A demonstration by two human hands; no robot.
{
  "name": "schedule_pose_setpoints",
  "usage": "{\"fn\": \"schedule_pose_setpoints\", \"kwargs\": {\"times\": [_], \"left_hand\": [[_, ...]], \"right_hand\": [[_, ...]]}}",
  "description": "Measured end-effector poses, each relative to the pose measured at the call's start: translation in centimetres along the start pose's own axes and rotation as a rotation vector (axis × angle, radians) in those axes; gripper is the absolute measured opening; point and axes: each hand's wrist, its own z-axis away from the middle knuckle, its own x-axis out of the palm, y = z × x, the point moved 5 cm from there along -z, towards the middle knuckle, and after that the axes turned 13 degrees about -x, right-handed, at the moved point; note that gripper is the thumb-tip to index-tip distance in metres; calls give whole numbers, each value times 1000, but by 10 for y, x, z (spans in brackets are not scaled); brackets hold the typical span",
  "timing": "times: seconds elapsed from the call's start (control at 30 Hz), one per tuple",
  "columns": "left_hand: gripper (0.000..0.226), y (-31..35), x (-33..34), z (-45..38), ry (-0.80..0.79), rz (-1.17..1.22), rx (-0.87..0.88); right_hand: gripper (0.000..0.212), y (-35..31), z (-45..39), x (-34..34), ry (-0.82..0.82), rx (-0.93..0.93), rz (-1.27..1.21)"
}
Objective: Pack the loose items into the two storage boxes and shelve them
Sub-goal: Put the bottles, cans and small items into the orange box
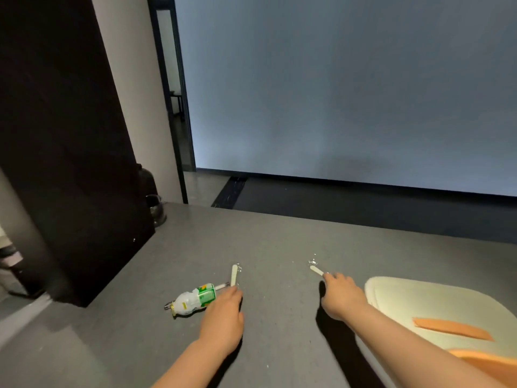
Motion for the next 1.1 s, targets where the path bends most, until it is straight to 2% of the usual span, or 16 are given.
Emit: {"fn": "schedule_pose_setpoints", "kwargs": {"times": [0.13, 0.27, 0.33, 0.47, 0.6, 0.73, 0.83, 0.93, 1.03, 1.1], "left_hand": [[52, -5, 32, -11, -20, -42, -23], [32, -2, 34, -13, 127, 155, -16], [24, -1, 33, -14, 161, 209, -20], [38, -6, 34, -18, 201, 226, -139], [39, -5, 38, -17, 166, 167, -175], [24, 2, 38, -14, 79, 184, -191], [17, 11, 34, -3, 14, 281, -185], [19, 26, 26, 15, 9, 357, -120], [25, 50, 10, 36, 19, 491, -58], [29, 77, -2, 51, 19, 604, 15]], "right_hand": [[46, 17, -18, 23, 47, 41, 28], [27, 20, -26, 23, 177, 27, 67], [25, 17, -26, 23, 225, 13, 82], [20, 15, -25, 23, 259, 59, -47], [11, 17, -21, 22, 204, 172, -238], [20, 11, -11, 24, 168, 137, -166], [21, 3, 0, 24, 118, 101, -142], [15, -3, 17, 5, 85, 102, -268], [2, -6, 46, -36, 190, 65, -463], [14, 2, 78, -63, 301, 34, -564]]}}
